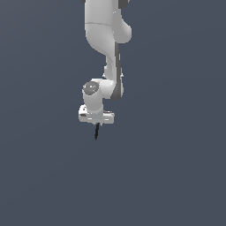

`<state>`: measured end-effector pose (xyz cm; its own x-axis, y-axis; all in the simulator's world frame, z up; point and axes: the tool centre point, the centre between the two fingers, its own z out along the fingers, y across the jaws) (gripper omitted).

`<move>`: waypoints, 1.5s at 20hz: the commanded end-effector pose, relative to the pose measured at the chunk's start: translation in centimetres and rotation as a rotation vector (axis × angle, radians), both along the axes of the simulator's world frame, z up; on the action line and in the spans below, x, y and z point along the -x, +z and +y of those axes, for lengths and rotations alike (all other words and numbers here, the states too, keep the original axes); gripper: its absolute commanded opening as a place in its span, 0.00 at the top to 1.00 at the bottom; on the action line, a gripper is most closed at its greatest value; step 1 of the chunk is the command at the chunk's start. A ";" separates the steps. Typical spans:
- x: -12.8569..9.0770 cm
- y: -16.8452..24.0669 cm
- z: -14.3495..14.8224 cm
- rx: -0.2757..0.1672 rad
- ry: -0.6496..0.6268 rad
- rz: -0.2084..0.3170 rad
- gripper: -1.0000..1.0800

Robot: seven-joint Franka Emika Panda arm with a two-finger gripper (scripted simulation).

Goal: Pick up the object and move it to a goal position.

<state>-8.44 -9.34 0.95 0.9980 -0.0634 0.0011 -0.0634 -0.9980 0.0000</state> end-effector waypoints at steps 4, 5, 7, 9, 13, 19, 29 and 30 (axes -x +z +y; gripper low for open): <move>-0.3 0.4 0.5 0.000 -0.001 0.000 1.00; -0.4 0.6 0.7 0.000 -0.001 0.000 1.00; -0.8 1.1 1.5 0.000 -0.001 0.000 1.00; -1.4 1.8 2.4 0.000 -0.001 0.000 1.00; -2.9 3.7 5.0 0.000 -0.001 0.000 1.00; -5.8 7.3 9.9 0.001 -0.001 0.001 1.00; -11.0 13.6 18.3 0.001 -0.001 0.001 1.00; -11.4 14.1 19.0 0.001 -0.001 0.001 1.00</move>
